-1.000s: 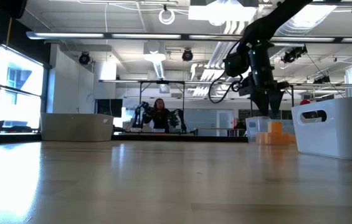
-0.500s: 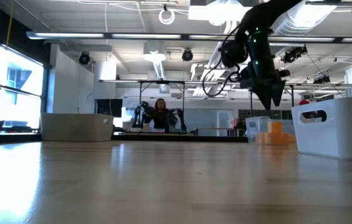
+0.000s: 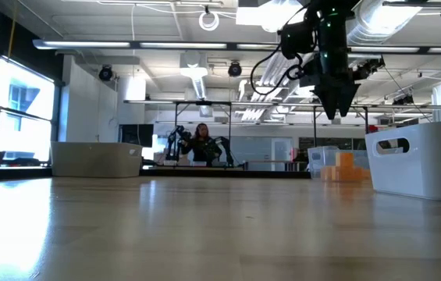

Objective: Sort & place blocks by color
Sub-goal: Put the orange game piece into the white bin

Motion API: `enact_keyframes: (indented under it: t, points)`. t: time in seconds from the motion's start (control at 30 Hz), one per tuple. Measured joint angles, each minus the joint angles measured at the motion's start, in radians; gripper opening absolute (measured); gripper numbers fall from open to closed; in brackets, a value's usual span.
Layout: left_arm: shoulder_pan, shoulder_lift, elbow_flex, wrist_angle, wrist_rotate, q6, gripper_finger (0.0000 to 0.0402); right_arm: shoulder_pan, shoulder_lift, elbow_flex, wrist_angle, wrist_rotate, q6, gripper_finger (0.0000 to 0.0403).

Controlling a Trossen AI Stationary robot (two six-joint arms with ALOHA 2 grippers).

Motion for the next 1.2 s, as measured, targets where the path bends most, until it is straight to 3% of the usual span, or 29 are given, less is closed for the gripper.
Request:
enact_keyframes:
  t: [0.37,0.6,0.97,1.2]
  points:
    - [0.000,0.084,0.000,0.024,0.056,-0.023,0.0168,0.049,-0.001,0.000,0.000,0.002,0.007,0.0222]
    - [0.000,0.138,0.000,0.072,0.103,0.043,0.0166,0.112,-0.001,0.000,0.000,-0.002,0.043,0.0222]
    - [0.013,0.152,0.002,0.101,0.086,0.165,0.0075,0.329,-0.001,0.000,0.033,-0.088,0.097,0.0222]
    - [0.040,0.152,0.001,0.123,0.038,0.243,0.0074,0.473,-0.001,0.000,0.153,-0.184,0.094,0.0222]
